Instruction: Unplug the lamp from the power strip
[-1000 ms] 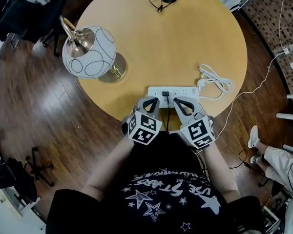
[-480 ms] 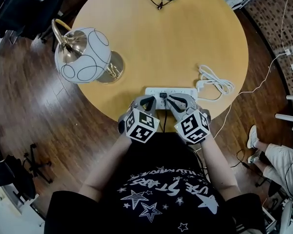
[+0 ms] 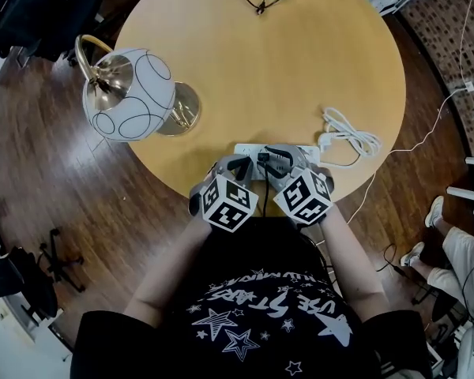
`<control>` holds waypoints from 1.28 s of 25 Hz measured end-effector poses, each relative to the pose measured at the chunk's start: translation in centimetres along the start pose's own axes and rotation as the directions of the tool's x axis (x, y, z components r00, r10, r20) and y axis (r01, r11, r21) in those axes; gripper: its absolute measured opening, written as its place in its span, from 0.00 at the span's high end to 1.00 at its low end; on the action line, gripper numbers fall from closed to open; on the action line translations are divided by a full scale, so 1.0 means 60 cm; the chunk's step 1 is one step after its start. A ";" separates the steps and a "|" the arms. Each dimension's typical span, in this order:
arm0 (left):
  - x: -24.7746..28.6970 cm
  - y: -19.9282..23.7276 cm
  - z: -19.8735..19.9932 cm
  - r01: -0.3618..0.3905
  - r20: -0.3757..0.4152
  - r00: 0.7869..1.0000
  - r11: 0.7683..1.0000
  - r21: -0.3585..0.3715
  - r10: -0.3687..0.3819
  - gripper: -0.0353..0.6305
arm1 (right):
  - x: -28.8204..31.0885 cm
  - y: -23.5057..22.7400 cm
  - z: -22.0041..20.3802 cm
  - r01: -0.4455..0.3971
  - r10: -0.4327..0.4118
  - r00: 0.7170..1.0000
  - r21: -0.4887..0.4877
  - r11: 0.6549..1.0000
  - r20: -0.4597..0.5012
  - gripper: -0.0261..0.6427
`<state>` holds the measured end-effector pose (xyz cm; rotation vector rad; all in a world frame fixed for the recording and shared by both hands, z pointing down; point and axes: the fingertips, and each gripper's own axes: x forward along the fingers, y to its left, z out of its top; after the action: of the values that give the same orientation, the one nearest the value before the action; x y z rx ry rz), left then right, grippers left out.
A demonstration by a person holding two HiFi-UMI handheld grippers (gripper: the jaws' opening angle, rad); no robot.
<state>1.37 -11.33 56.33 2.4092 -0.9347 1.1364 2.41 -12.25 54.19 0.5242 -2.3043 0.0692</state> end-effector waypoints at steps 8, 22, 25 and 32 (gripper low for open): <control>-0.002 0.000 0.003 0.028 -0.017 0.999 0.999 -0.029 -0.029 0.94 | 0.013 0.004 0.001 -0.068 0.068 0.998 -0.010 0.998 0.001 0.75; -0.001 0.001 0.003 0.041 -0.035 0.998 0.998 -0.048 -0.043 0.94 | 0.014 0.018 0.004 -0.061 0.060 0.998 -0.191 0.980 -0.013 0.81; -0.001 0.001 0.003 0.044 -0.035 0.998 0.998 -0.054 -0.046 0.94 | 0.012 0.017 0.004 -0.076 0.077 0.997 -0.177 0.981 -0.003 0.81; -0.002 0.001 0.004 0.041 -0.037 0.998 0.997 -0.058 -0.043 0.94 | 0.011 0.013 0.006 -0.137 0.142 0.989 -0.108 0.985 0.035 0.81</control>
<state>1.38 -11.46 56.08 2.3424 -0.8875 1.1220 1.43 -11.81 54.44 0.3129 -2.3688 0.0041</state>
